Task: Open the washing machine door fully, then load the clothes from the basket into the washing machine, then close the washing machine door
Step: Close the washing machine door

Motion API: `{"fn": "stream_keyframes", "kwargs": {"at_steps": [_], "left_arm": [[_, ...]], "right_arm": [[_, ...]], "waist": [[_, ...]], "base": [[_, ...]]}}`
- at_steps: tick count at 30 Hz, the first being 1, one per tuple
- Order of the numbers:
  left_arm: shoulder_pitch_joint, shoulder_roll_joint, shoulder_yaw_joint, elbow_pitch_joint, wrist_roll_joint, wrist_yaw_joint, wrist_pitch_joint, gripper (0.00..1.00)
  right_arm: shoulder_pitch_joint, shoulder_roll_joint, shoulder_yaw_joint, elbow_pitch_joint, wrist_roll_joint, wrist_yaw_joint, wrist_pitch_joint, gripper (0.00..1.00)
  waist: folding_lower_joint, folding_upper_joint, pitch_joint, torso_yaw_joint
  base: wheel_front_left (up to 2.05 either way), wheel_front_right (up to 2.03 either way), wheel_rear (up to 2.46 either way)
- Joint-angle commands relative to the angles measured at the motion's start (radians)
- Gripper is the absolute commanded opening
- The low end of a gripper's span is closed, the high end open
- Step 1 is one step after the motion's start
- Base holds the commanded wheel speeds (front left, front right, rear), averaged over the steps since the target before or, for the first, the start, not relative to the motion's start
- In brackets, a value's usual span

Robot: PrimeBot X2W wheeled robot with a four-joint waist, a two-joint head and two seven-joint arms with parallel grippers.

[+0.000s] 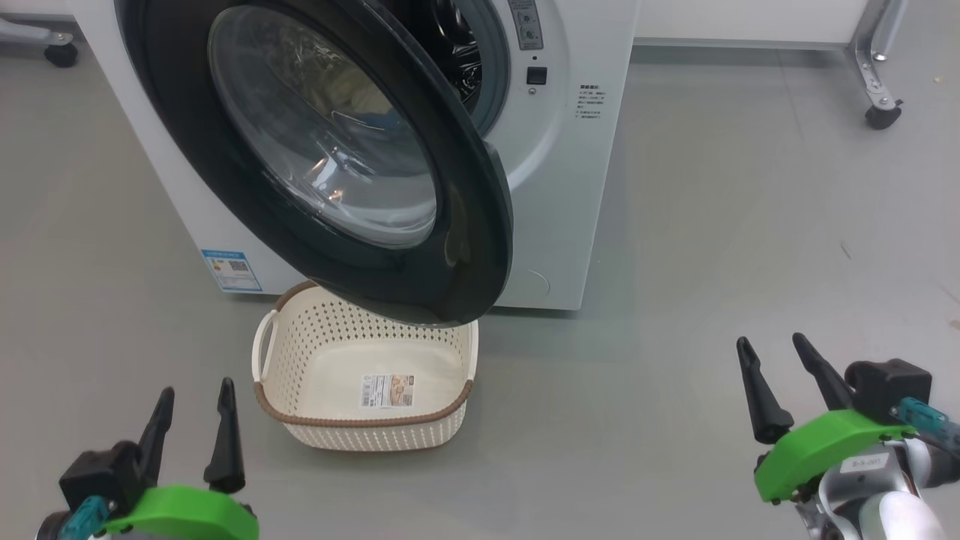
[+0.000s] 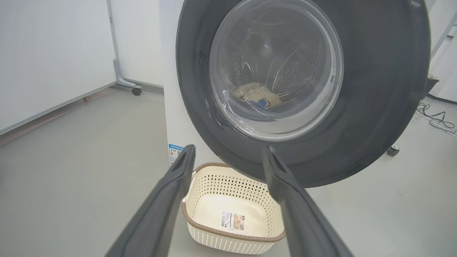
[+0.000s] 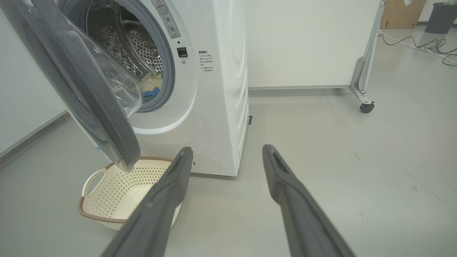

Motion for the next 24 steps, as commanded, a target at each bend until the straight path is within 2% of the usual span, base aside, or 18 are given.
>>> {"fn": "stream_keyframes", "kwargs": {"at_steps": [1, 8, 24], "left_arm": [[-0.020, 0.033, 0.037, -0.048, 0.011, 0.011, -0.008, 1.00], [0.043, 0.036, 0.037, -0.110, 0.016, 0.042, -0.003, 1.00], [0.050, 0.043, 0.026, -0.126, 0.012, 0.048, 0.001, 1.00]], "right_arm": [[-0.029, -0.015, 0.013, -0.044, -0.006, 0.000, 0.001, 1.00], [-0.019, -0.015, 0.001, -0.062, -0.012, 0.000, 0.012, 1.00], [-0.020, -0.015, 0.006, -0.071, -0.008, 0.000, 0.020, 1.00]], "waist": [[0.0000, -0.0001, 0.001, 0.001], [0.0000, -0.0001, 0.009, 0.011], [0.0000, -0.0001, 0.020, 0.009]], "base": [[0.00, 0.00, 0.00], [0.00, 0.00, 0.00], [0.00, 0.00, 0.00]]}}
